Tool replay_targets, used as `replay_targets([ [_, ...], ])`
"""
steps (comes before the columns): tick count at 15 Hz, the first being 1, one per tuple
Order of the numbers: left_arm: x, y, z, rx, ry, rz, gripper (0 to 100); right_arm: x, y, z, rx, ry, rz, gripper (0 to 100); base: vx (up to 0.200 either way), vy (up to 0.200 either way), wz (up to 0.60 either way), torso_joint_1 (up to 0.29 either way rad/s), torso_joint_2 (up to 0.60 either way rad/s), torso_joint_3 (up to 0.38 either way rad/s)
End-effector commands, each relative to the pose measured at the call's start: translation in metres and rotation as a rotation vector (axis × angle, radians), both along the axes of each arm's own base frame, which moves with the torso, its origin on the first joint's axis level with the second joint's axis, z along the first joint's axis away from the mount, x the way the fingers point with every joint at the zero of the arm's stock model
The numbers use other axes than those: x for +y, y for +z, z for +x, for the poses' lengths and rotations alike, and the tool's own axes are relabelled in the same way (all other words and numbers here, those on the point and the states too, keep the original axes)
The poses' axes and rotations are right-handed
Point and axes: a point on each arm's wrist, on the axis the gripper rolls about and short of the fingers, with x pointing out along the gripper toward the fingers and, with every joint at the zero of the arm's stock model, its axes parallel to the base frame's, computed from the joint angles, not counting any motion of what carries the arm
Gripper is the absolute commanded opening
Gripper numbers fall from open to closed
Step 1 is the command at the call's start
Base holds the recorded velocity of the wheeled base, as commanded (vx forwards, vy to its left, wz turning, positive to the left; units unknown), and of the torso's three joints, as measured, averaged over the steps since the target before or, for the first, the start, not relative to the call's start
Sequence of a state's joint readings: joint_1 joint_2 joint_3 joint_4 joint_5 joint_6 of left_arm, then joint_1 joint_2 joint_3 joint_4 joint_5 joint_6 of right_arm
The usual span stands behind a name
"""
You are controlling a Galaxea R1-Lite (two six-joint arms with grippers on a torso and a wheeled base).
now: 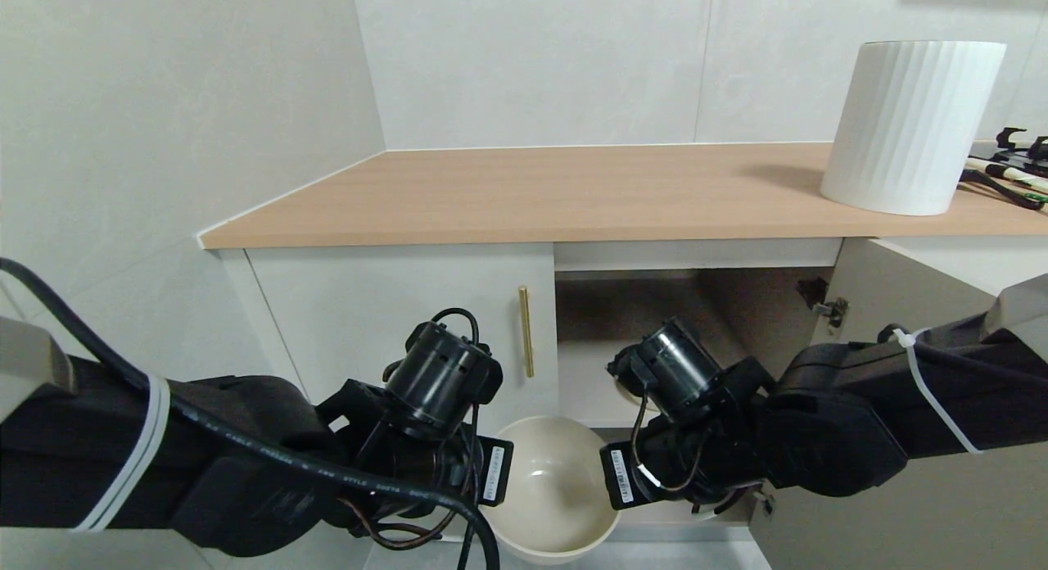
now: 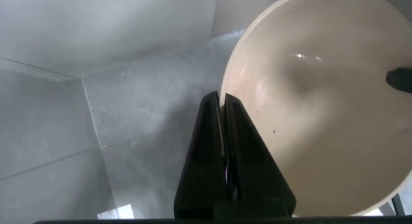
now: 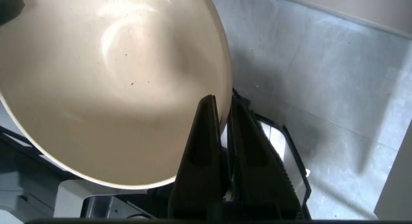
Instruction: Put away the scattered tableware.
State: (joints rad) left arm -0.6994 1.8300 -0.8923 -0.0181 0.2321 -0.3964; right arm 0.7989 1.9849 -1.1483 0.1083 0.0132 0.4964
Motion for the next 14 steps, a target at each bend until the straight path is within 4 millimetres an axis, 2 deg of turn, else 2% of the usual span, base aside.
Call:
replay_targets([
  [1, -0.001, 0.000, -0.001, -0.003, 0.002, 0.001, 0, 0.000, -0.001, 0.000, 0.003, 0.001, -0.003, 0, 0.000, 0.000, 0.00, 0.000, 0.00, 0.000],
  [2, -0.001, 0.002, 0.000, -0.013, 0.004, -0.006, 100, 0.000, -0.001, 0.000, 0.003, 0.001, -0.003, 0, 0.000, 0.000, 0.00, 0.000, 0.00, 0.000],
  [6, -0.003, 0.006, 0.004, -0.072, 0.040, -0.042, 100, 0.001, -0.005, 0.001, 0.008, -0.004, -0.012, 0, 0.000, 0.000, 0.00, 0.000, 0.00, 0.000],
  [8, -0.001, 0.015, 0.007, -0.121, 0.073, -0.098, 100, -0.003, -0.005, 0.006, -0.016, -0.040, -0.024, 0, 0.000, 0.000, 0.00, 0.000, 0.00, 0.000],
  [11, 0.006, 0.026, 0.009, -0.155, 0.099, -0.131, 100, -0.020, -0.012, 0.032, -0.039, -0.169, -0.005, 0, 0.000, 0.000, 0.00, 0.000, 0.00, 0.000],
  [14, 0.006, 0.028, 0.009, -0.160, 0.104, -0.140, 100, -0.050, -0.043, 0.078, -0.051, -0.400, 0.038, 0, 0.000, 0.000, 0.00, 0.000, 0.00, 0.000],
])
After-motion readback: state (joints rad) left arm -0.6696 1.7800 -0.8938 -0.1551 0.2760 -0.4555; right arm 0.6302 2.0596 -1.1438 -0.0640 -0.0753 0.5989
